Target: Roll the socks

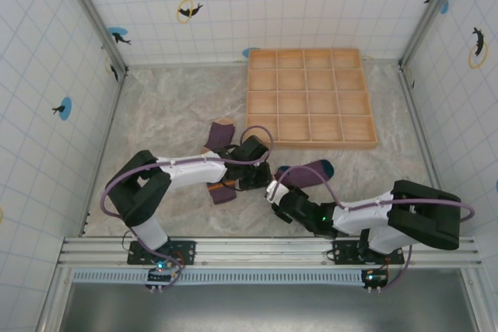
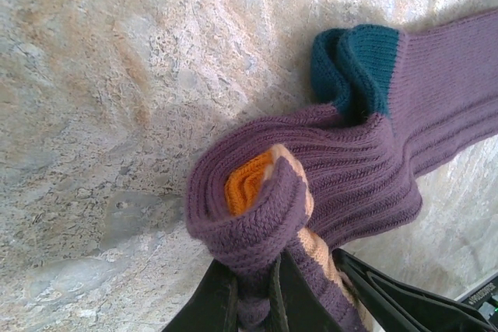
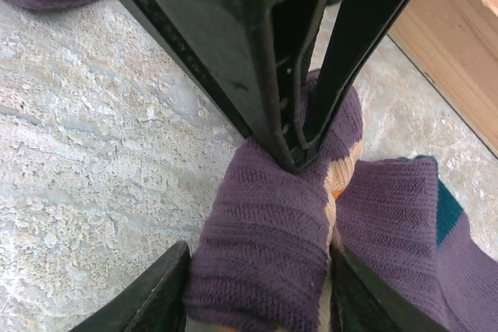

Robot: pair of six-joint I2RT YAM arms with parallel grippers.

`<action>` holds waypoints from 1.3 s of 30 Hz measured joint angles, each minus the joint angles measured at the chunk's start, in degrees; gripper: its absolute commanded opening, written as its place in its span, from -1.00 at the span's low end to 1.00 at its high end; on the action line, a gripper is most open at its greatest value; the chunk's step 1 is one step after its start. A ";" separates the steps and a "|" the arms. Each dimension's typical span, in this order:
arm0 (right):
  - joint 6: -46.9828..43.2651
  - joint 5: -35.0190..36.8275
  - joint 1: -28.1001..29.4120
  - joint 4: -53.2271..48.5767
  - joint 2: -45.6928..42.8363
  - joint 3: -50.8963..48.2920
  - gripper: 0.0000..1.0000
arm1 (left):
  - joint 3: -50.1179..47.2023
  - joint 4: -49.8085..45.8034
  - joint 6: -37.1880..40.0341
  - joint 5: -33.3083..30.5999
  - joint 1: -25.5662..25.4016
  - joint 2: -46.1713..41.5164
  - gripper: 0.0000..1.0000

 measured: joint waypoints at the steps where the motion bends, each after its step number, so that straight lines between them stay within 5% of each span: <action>1: 0.11 0.15 0.00 0.15 0.26 0.00 -0.08 | 0.00 0.00 0.00 -0.04 0.02 0.00 -1.00; 8: 1.05 0.61 0.13 0.22 1.60 0.79 -0.26 | 0.00 -0.04 0.00 -0.11 0.48 0.02 -1.00; 14: 1.97 0.59 0.33 0.22 1.99 0.87 0.00 | 0.00 -0.02 0.15 -0.15 0.52 0.20 -1.00; 18: 2.32 0.50 0.31 0.22 2.10 0.96 -0.24 | 0.00 0.00 0.17 -0.09 0.63 0.22 -1.00; 24: 4.31 -0.61 -0.20 0.52 2.43 1.18 -0.96 | 0.00 0.00 0.15 -0.39 0.76 0.22 -1.00; 27: 5.62 -2.01 -1.05 1.09 2.43 1.18 -1.00 | -0.02 0.04 0.13 -1.16 0.79 0.22 -0.97; 35: 14.16 -13.14 -7.67 6.56 1.05 -1.90 -1.00 | -1.86 2.16 -0.35 -2.05 0.70 -1.09 -0.05; 39: 19.67 -19.85 -12.00 11.45 0.04 -5.14 -1.00 | -2.62 3.52 -0.37 -2.69 0.61 -2.75 0.21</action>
